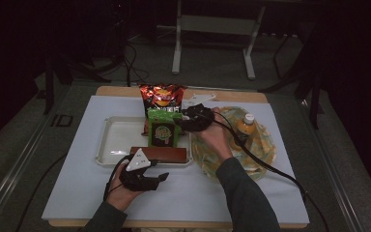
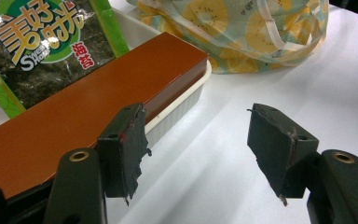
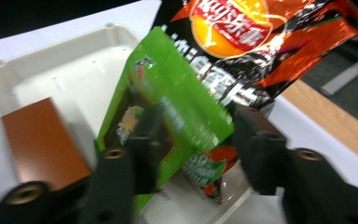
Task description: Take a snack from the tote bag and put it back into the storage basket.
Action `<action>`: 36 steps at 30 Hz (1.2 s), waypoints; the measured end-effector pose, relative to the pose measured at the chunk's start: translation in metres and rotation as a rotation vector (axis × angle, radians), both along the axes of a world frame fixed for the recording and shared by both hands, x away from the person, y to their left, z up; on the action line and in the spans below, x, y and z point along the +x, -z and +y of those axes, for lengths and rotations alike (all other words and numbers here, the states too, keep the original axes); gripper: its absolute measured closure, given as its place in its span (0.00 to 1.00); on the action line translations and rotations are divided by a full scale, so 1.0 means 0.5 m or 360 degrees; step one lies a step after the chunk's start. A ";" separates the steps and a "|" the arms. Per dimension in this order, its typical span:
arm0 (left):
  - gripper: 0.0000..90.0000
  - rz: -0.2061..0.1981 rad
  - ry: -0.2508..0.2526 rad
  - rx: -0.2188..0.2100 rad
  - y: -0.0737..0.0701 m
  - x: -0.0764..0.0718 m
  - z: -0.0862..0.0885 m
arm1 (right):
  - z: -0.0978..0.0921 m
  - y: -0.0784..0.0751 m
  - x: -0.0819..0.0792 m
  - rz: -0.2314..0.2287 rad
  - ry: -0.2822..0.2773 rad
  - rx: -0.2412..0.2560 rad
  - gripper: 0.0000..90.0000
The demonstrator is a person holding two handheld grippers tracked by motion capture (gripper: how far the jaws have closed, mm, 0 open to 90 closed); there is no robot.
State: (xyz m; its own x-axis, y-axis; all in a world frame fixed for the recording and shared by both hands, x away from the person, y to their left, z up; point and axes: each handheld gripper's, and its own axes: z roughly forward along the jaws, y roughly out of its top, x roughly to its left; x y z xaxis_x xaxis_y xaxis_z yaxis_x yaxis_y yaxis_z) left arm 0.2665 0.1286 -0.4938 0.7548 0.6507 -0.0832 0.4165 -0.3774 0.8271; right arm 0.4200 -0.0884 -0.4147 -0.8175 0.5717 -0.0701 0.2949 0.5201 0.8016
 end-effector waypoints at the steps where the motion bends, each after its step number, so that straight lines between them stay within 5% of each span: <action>1: 0.41 0.0000 0.0001 0.0002 0.000 0.000 -0.001 | -0.002 0.002 -0.002 -0.0010 0.0004 -0.0023 0.67; 10: 0.41 0.0003 0.0003 0.0003 0.001 0.000 -0.001 | 0.007 0.037 -0.007 0.0051 -0.0032 -0.0063 0.84; 26: 0.41 0.0005 0.0005 0.0012 0.003 0.001 -0.003 | 0.002 0.045 -0.030 0.0055 -0.0047 -0.0142 0.89; 36: 0.41 0.0013 0.0005 0.0011 0.005 0.001 -0.006 | -0.036 0.040 -0.045 0.0059 -0.0031 -0.0133 0.89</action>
State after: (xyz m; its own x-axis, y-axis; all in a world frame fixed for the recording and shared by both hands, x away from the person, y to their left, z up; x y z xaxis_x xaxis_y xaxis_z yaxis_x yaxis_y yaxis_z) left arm 0.2669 0.1258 -0.4965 0.7560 0.6491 -0.0847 0.4220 -0.3843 0.8211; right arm 0.3977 -0.1062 -0.4345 -0.8312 0.5493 -0.0864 0.3128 0.5904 0.7440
